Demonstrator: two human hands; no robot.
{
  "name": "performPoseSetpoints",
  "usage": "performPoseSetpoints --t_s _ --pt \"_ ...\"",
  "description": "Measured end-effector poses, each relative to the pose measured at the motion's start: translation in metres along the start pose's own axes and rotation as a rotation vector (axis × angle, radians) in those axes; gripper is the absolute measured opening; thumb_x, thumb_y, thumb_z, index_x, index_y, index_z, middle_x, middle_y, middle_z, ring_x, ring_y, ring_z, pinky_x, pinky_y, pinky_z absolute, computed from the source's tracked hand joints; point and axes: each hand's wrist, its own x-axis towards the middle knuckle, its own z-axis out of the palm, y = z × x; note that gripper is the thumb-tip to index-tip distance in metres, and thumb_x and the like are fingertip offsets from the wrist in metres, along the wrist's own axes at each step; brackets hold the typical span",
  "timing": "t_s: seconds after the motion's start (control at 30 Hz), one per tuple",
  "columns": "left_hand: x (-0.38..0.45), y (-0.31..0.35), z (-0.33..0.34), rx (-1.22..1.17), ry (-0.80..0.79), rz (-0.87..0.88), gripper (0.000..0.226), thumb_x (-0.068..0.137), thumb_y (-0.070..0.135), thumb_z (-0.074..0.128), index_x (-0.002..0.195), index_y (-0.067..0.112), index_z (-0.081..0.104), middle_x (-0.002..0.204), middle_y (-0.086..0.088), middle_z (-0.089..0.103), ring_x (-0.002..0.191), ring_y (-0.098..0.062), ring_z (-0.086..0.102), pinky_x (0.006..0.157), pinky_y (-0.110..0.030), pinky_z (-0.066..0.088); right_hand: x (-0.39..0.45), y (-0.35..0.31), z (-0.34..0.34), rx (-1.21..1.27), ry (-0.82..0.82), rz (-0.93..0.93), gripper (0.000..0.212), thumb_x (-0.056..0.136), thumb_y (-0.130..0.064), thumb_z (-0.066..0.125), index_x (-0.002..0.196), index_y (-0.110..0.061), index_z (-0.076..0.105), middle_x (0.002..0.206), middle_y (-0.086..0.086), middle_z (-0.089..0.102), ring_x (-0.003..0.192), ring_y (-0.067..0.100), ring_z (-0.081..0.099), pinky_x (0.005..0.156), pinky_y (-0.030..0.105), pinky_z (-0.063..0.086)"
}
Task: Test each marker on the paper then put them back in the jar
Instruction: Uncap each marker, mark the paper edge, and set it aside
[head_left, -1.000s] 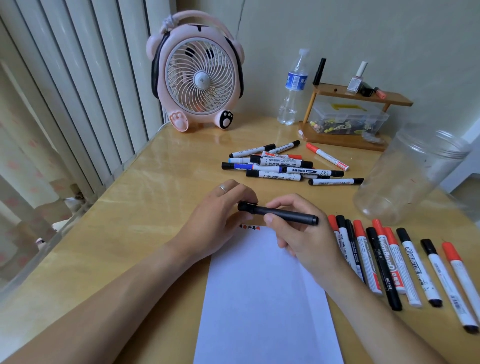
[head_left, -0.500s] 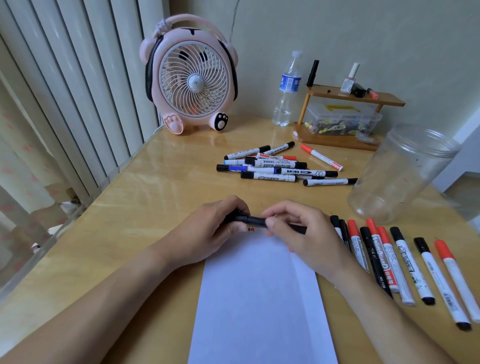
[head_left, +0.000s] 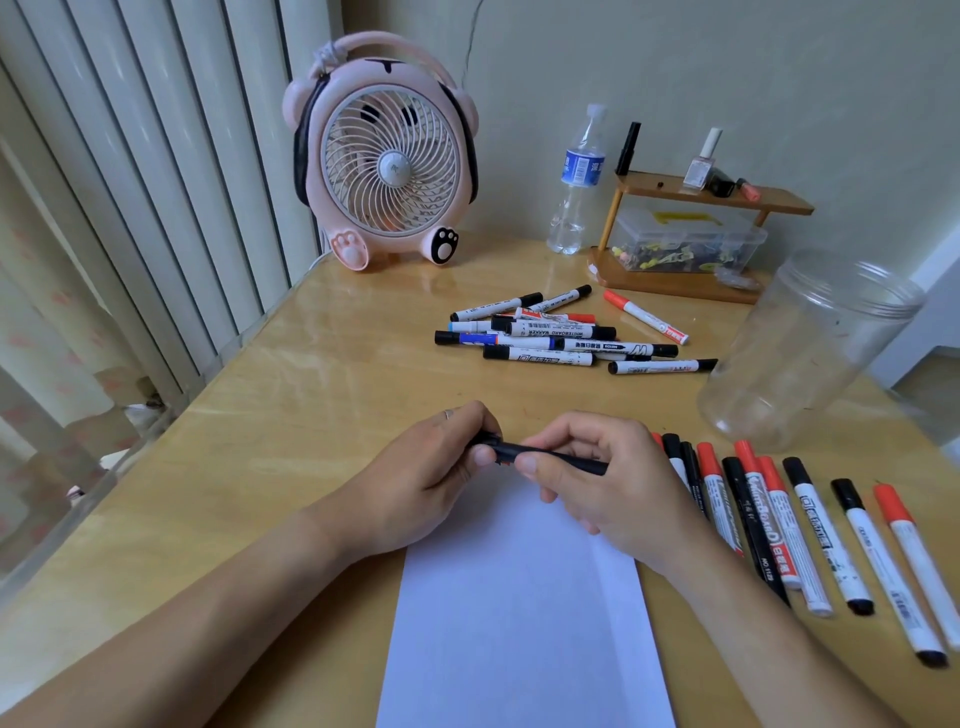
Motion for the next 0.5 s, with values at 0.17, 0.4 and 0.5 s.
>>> performPoseSetpoints --t_s 0.17,0.4,0.5 --pt "-0.0005 0.0037 0.0008 0.0 0.04 0.031 0.042 0.107 0.049 0.031 0.102 0.013 0.052 0.089 0.024 0.049 0.084 -0.001 0.049 0.074 -0.014 0.035 -0.0004 -0.0005 -0.0026 0.079 -0.036 0.048 0.008 0.095 -0.017 0.073 0.088 -0.012 0.075 0.064 0.01 0.066 0.036 0.019 0.04 0.045 0.025 0.033" --pt "0.0023 -0.0002 0.0025 0.008 -0.009 0.012 0.025 0.108 0.035 0.04 0.102 0.014 0.053 0.089 0.013 0.053 0.083 -0.006 0.049 0.073 -0.017 0.036 0.0016 0.0041 -0.0005 0.031 -0.028 0.079 0.009 0.094 -0.022 0.074 0.089 -0.017 0.071 0.071 0.003 0.066 0.049 0.021 0.051 0.053 0.03 0.043" --pt "0.0043 -0.0043 0.0025 0.037 -0.021 0.029 0.016 0.107 0.026 0.045 0.102 0.013 0.054 0.091 0.01 0.053 0.084 -0.009 0.05 0.074 -0.019 0.037 0.0027 0.0088 0.0004 -0.139 -0.002 -0.01 0.004 0.093 -0.026 0.074 0.094 -0.028 0.07 0.086 -0.007 0.067 0.064 0.017 0.061 0.063 0.036 0.048"
